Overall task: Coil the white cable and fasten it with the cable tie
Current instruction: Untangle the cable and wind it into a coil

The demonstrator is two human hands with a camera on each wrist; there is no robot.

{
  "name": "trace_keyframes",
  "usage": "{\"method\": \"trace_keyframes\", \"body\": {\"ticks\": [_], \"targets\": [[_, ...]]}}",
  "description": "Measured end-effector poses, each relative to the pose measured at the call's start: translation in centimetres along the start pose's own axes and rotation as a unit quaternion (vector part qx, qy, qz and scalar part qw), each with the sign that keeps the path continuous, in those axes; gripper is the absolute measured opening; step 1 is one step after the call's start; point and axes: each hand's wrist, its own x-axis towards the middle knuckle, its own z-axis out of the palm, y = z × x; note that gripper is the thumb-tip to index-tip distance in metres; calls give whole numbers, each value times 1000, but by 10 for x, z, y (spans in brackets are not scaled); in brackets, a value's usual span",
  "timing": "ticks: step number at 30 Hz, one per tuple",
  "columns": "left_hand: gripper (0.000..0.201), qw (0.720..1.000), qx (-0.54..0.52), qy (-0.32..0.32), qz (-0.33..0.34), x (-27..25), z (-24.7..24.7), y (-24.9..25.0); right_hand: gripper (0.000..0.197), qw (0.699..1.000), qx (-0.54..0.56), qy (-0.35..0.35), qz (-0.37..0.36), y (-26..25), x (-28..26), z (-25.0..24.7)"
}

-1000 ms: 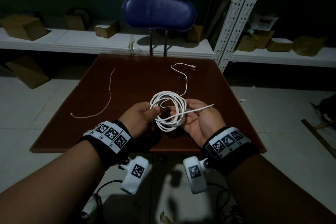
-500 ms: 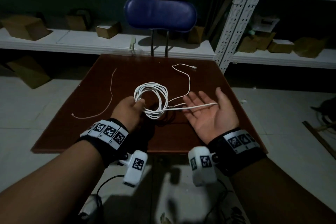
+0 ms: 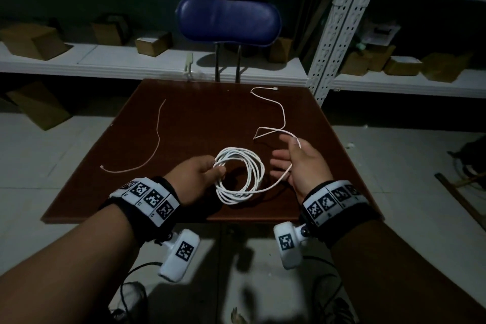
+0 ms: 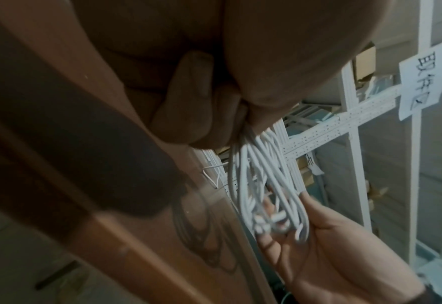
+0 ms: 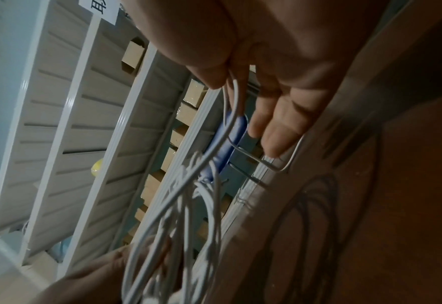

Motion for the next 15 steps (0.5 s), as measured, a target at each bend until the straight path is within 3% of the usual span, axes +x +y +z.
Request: {"method": "trace_keyframes", "body": {"ticks": [7,15], "targets": [[19,991,111,-66,30,-9,11,11,32,993,3,-92,71,3,-15,9],[19,991,112,-57,36,-6,10,11,34,988,-50,-136,53,18,-18,20]]}}
